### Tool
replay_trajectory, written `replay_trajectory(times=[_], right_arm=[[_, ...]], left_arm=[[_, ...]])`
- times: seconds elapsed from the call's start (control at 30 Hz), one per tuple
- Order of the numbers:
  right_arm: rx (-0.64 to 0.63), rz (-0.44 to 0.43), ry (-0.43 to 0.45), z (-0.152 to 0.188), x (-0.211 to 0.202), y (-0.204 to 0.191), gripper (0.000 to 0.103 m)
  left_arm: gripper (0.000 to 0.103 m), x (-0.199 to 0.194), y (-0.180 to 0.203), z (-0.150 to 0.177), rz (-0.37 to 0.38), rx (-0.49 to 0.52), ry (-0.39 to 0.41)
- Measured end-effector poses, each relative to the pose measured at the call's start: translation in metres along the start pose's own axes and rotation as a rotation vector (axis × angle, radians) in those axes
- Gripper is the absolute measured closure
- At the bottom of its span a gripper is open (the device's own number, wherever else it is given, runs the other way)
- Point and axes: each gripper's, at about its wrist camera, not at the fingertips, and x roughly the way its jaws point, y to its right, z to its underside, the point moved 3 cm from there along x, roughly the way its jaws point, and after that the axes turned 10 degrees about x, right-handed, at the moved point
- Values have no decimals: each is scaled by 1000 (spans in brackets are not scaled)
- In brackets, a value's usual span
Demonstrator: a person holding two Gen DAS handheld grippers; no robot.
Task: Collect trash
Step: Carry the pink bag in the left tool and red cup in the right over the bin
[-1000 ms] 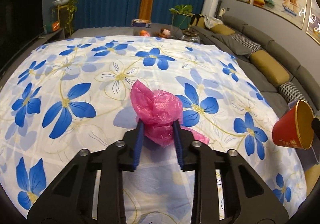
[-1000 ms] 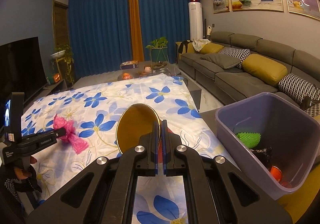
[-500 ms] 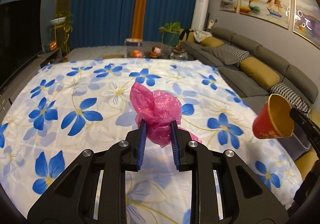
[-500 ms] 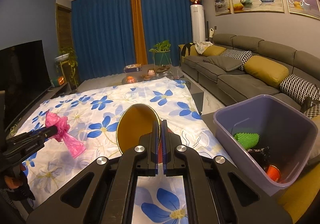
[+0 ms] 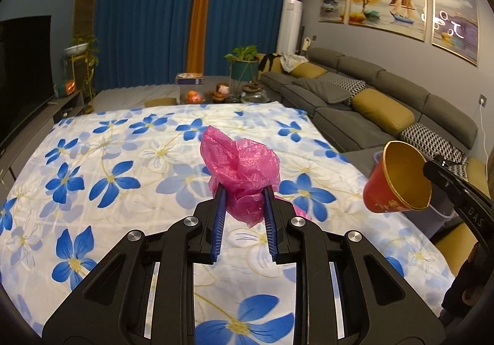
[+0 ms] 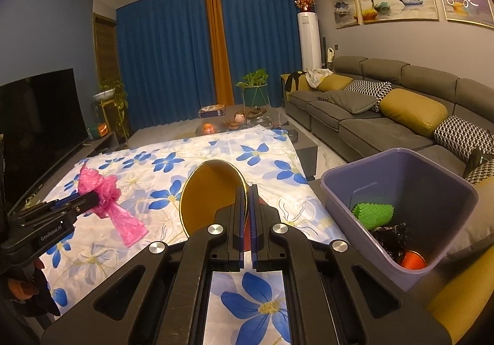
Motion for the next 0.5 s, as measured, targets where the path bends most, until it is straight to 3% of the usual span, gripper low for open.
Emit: replay_trajectory(times=[0.5], right_arm=[[25, -10, 13, -7, -13, 24, 99]], left_arm=[[81, -3, 46, -14, 68, 53, 20]])
